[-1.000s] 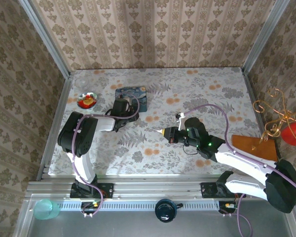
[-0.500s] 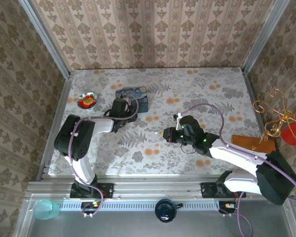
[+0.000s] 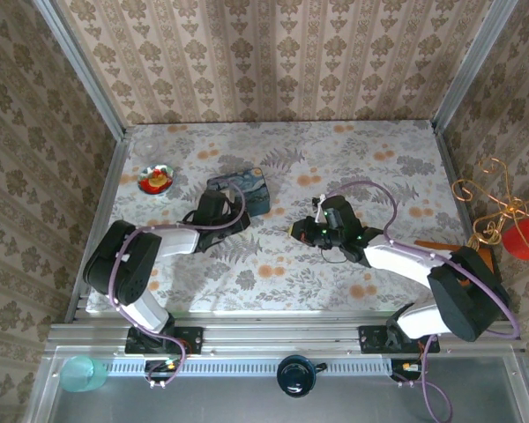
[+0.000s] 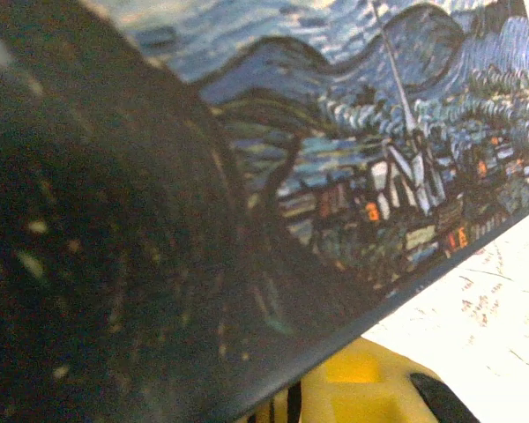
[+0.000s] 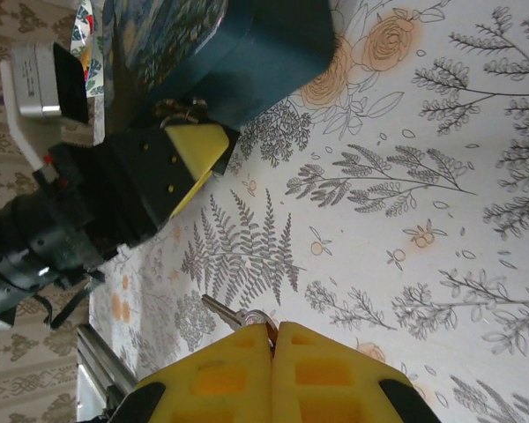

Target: Unlock a padlock with a key

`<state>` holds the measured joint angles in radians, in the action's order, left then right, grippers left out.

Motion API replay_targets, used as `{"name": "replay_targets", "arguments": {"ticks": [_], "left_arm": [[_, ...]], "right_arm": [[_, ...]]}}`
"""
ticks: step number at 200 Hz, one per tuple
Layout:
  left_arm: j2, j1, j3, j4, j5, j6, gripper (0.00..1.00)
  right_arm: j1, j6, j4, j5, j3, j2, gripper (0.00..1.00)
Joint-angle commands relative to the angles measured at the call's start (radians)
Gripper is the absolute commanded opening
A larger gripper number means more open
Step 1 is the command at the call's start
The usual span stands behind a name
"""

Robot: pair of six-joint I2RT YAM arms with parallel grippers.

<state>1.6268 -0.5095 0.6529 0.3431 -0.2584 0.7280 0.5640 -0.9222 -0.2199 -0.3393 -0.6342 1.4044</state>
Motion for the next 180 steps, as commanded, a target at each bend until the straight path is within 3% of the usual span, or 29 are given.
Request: {"name": "replay_targets", "arguments": {"ticks": [1, 72, 180], "left_arm": [[-0.056, -0.001, -0.032, 0.099, -0.068, 0.095, 0.10], [-0.156, 0.009, -0.144, 0.205, -0.143, 0.231, 0.09], [-0.167, 0.030, -0.240, 0.423, -0.194, 0.405, 0.04]], "right_arm": [[0.011, -0.050, -0.110, -0.049, -0.018, 0.059, 0.00], [0.043, -0.130, -0.317, -0.082, -0.035, 0.221, 0.00], [0.040, -0.198, -0.441, -0.165, -0.087, 0.364, 0.00]]}}
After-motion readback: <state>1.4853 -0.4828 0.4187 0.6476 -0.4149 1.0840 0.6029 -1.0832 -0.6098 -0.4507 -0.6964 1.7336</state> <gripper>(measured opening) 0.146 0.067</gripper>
